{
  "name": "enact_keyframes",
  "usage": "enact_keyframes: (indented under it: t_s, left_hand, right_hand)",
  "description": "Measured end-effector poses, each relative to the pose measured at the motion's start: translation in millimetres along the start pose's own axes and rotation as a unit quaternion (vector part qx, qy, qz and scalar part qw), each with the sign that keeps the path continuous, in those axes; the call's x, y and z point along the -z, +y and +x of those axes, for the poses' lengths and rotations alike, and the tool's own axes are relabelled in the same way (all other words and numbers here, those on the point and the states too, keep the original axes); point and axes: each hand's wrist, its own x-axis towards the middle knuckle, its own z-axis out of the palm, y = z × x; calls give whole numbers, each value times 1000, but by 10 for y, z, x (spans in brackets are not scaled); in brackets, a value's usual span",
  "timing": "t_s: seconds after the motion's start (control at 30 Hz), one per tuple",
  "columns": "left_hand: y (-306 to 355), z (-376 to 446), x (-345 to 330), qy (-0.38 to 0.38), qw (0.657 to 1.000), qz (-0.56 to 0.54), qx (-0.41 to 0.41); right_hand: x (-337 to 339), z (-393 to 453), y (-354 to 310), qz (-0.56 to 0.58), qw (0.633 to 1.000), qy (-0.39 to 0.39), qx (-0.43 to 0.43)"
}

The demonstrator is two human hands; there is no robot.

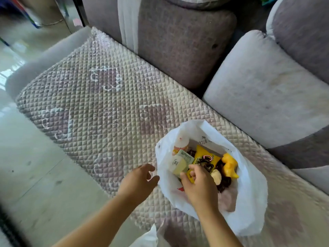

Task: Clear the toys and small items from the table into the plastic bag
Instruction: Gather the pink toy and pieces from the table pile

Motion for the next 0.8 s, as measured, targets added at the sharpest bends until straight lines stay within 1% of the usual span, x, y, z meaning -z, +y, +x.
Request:
enact_keyframes:
  t_s: [0.07, 0.13, 0.27, 0.43, 0.57, 0.7, 0.8]
  left_hand:
    - [-226, -258, 217, 17, 1000, -12, 9]
    - [-443, -521, 424, 33, 999, -26, 18]
    - [-1031, -1196, 901, 79, 994, -52, 48]
    - [-1852, -2152, 1355, 138, 983, -75, 97]
    - [-2605, -2991, 1579, 171, 972, -92, 132]
    - [-3353, -3815, 1666, 213, 944, -160, 194]
    - [-3866, -4366, 1662, 237, 919, -199, 242]
  right_hand:
    - [-40, -199, -310, 3, 999, -24, 33]
    - [-72, -418, -609, 6, 997, -32, 75]
    - [-223, -990, -1296, -1, 984, -76, 163]
    - [-488, -1776, -2048, -35, 966, -120, 227]
    - [-769, -2464, -2533, -65, 947, -155, 275]
    - [-1158, -3140, -2944, -103, 915, -185, 342]
    - [-1491, -3563, -3240, -102, 896, -208, 379]
